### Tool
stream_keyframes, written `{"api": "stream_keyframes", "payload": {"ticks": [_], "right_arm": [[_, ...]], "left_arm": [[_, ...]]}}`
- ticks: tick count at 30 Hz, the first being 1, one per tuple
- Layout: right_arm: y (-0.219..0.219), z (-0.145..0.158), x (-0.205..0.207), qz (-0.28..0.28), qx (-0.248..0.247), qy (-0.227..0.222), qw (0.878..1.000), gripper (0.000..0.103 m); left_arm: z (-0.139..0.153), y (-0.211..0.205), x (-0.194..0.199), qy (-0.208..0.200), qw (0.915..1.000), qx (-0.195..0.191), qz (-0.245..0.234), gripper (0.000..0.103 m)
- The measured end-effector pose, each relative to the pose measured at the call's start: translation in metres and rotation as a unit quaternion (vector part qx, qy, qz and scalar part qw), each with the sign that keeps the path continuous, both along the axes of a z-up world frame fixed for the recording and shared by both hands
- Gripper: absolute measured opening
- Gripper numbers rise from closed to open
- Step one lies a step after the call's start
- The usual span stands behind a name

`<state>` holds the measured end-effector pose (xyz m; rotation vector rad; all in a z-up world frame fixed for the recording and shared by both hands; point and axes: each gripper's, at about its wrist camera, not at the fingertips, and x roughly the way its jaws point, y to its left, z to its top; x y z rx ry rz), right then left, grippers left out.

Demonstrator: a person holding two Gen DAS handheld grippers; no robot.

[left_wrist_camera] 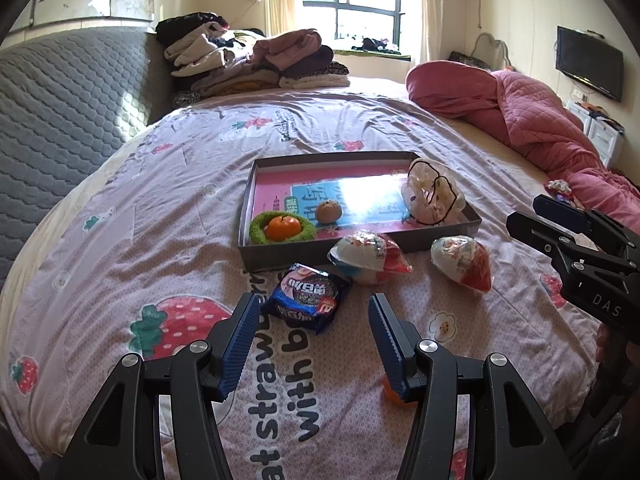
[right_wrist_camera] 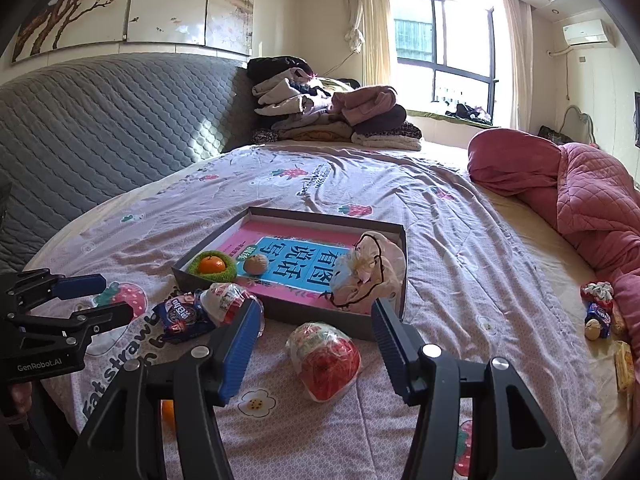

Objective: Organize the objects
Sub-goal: 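Move the left tool toward the loose orange while the right tool approaches the wrapped red egg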

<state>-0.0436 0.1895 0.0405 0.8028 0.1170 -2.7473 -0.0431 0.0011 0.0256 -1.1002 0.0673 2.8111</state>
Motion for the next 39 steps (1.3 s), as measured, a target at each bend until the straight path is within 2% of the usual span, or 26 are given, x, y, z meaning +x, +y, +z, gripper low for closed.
{"api": "stream_keyframes", "payload": {"ticks": [25,39], "right_arm": [[-0.007,-0.018,0.020,0.003,0.014,-0.028,1.000,0.057],[-0.010,-0.024,0.032,0.004,0.017,-0.035,0.999,0.057]], "left_arm": [[-0.011,0.000,0.022,-0.026,0.9995,0.004,-0.013,0.058],[-0.018,0.012,0.035,-0.037,0.9988,-0.005,-0.030,0.058]]}}
